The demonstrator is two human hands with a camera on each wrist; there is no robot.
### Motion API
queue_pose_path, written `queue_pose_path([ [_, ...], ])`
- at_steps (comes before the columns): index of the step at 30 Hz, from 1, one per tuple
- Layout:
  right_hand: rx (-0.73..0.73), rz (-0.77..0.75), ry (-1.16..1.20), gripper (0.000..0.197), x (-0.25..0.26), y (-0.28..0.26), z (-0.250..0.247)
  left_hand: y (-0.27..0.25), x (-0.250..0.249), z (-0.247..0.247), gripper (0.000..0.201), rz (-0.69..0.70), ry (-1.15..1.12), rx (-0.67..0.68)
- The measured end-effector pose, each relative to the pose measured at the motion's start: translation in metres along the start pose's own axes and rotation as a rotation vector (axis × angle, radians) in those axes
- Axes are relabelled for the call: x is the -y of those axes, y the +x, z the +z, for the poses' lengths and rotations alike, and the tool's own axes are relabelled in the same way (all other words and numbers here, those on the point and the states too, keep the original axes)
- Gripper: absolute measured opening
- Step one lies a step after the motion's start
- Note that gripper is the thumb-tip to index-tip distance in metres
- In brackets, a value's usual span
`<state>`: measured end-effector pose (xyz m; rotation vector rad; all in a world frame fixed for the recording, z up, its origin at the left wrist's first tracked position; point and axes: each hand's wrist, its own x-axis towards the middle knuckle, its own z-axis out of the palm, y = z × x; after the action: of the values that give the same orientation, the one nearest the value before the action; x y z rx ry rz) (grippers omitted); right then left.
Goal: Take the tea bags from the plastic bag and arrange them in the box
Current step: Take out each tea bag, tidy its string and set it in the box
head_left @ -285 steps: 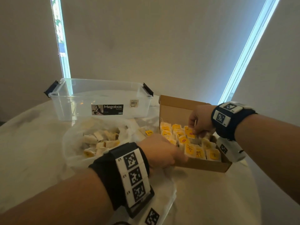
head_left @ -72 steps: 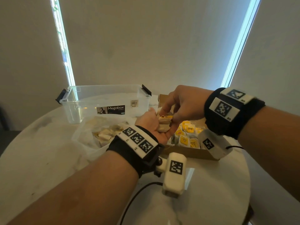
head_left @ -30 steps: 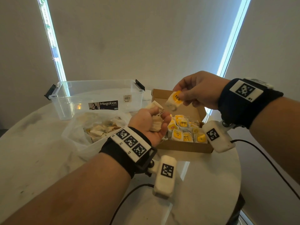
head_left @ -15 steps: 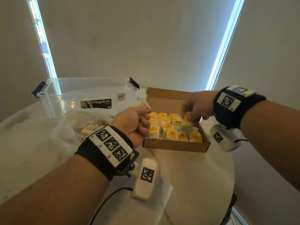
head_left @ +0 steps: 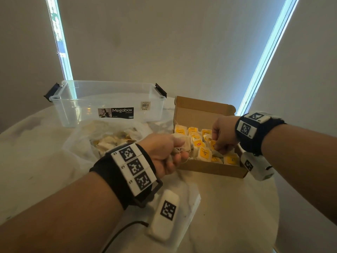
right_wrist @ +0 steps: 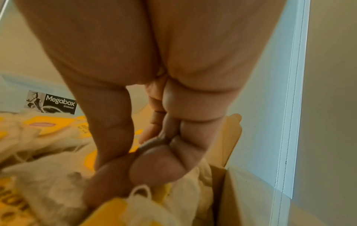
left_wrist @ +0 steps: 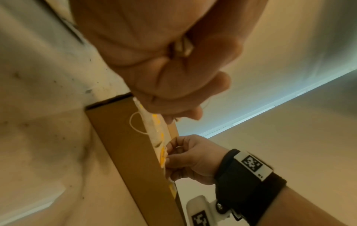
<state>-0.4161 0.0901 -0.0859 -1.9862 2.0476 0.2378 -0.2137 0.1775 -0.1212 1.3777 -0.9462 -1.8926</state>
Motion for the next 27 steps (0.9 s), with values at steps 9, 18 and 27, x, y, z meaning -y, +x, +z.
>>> queue_pose_path([
  [9, -0.263, -0.058, 0.274, 0.026, 0.014, -0.042, -0.035, -0.007, 0.001, 0.016, 0.046, 0.01, -0.197, 0.202],
  [18, -0.045, -0.536, 0.458, 0.042, 0.026, -0.083, -0.032, -0.014, 0.0, 0.016, 0.062, 0.006, -0.418, 0.428],
  [27, -0.179, -0.406, 0.403, 0.004, 0.003, -0.08, -0.043, -0.019, -0.002, 0.018, 0.054, -0.033, -0.267, 0.292],
])
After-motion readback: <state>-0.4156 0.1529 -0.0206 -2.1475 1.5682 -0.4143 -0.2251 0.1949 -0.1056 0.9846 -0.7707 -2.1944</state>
